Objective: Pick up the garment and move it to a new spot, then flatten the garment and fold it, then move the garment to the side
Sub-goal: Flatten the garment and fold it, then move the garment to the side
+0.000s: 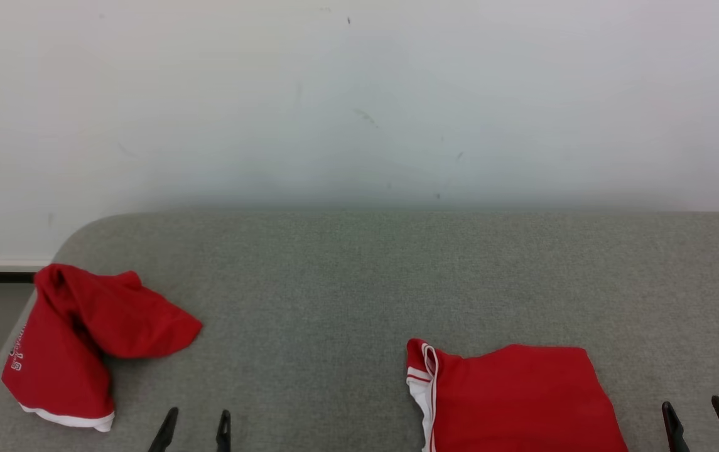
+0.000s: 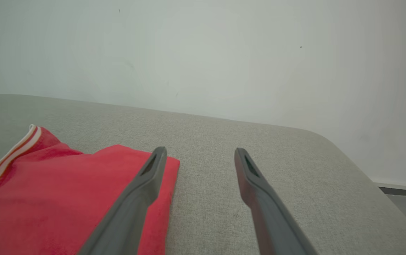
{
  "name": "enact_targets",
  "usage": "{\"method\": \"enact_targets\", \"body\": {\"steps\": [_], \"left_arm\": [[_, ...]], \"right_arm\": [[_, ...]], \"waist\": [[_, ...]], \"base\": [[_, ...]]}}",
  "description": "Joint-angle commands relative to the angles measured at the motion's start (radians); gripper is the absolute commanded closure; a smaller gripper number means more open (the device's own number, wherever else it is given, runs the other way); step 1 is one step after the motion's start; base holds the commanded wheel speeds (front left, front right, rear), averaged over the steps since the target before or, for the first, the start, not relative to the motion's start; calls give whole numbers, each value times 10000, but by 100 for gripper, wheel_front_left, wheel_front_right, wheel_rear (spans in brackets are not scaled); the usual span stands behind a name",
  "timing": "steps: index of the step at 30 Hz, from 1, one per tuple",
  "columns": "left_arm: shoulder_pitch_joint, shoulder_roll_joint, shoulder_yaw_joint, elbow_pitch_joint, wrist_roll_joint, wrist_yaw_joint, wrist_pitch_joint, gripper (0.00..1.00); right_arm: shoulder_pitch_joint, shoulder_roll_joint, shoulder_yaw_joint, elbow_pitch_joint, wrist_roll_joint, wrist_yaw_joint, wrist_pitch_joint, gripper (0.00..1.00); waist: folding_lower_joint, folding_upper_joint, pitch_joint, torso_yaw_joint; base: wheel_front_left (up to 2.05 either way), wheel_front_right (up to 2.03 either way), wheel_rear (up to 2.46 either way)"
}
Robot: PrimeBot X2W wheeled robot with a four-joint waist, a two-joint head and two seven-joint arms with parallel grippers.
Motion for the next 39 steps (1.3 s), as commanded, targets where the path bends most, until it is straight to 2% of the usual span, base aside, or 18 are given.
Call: {"method": "enact_targets", "body": {"steps": [1,9,13,15,17,21,24,28,33,39], "left_arm": [[72,55,28,38,66,-26,-4,0],[26,62,37,12,82,-21,-4,0],[31,68,68,-7,64,-14,-4,0],[41,63,75,-18,51,-8,-4,0],[59,49,59,-27,56,-3,-4,0],[-17,2,-7,-25,64,3,-3,0],[-153,-25,-57,54,29,-33,-3,0],[-244,-57,-130,103,6,-87,-3,0],[-322,-51,-166,111,52,-132,-3,0],[-438,11,-230,130,108,-221,-3,0]], "right_arm": [[144,67,-56,80,-38,-20,-25,0],[90,224,37,190,-42,-22,-26,0],[-159,413,40,317,775,-20,-26,0],[-467,290,212,316,1481,-22,143,0],[-737,67,408,193,2244,-20,916,0],[-1304,-566,704,-123,3476,-20,3239,0],[-1771,-930,856,-84,3861,-20,4921,0],[-2273,-976,922,420,4182,-20,6478,0],[-2680,-779,1042,1393,4379,-21,7600,0],[-2868,-387,1375,2340,4905,-21,8053,0]], "waist": [[0,0,8,29],[0,0,49,71],[0,0,93,84],[0,0,123,74],[0,0,151,69],[0,0,261,108],[0,0,352,183],[0,0,456,370],[0,0,563,656],[0,0,698,910]], "base": [[0,0,0],[0,0,0],[0,0,0],[0,0,0],[0,0,0],[0,0,0],[0,0,0],[0,0,0],[0,0,0],[0,0,0]]}}
